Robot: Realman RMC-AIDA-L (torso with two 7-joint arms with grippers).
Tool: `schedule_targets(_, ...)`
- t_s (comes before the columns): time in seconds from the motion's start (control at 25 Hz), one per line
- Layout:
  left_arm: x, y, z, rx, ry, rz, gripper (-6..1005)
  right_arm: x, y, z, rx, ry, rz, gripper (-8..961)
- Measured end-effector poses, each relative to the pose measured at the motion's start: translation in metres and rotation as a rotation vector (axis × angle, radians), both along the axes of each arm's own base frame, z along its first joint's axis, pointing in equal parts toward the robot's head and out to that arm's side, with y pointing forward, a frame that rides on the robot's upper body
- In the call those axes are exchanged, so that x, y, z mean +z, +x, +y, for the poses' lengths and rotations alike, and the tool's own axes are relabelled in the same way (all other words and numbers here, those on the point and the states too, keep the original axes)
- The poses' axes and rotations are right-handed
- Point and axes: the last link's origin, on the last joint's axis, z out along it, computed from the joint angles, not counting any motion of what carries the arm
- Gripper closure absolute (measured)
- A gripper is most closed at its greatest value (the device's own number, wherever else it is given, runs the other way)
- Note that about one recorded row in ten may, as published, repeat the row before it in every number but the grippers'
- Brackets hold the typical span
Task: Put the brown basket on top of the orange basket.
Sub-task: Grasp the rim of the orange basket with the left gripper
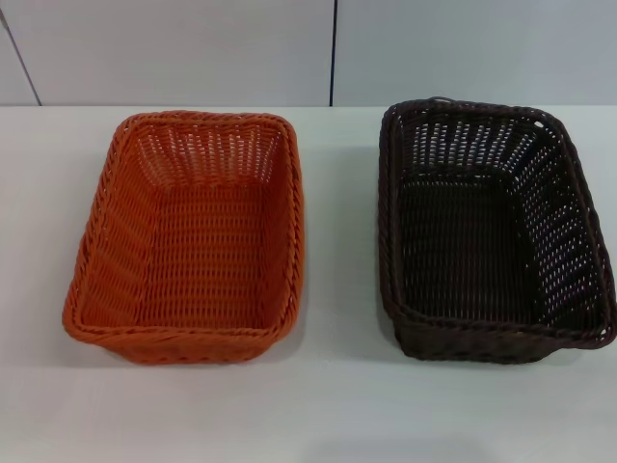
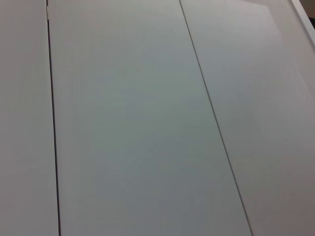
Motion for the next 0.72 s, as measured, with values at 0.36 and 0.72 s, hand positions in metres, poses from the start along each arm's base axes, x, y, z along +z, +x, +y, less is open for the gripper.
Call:
schedule_targets(0.36, -0.0006, 0.0002, 0.0009, 0.001, -0.003, 0.001, 131, 0.0004, -0.0004, -0.0063, 0.002, 0.011, -0.009, 165)
schedule_targets(0.72, -0.0011, -0.0047, -0.0005, 0.042, -0.015, 0.034, 132, 0.0004, -0.0006, -0.0069, 0.0, 0.016, -0.006, 164)
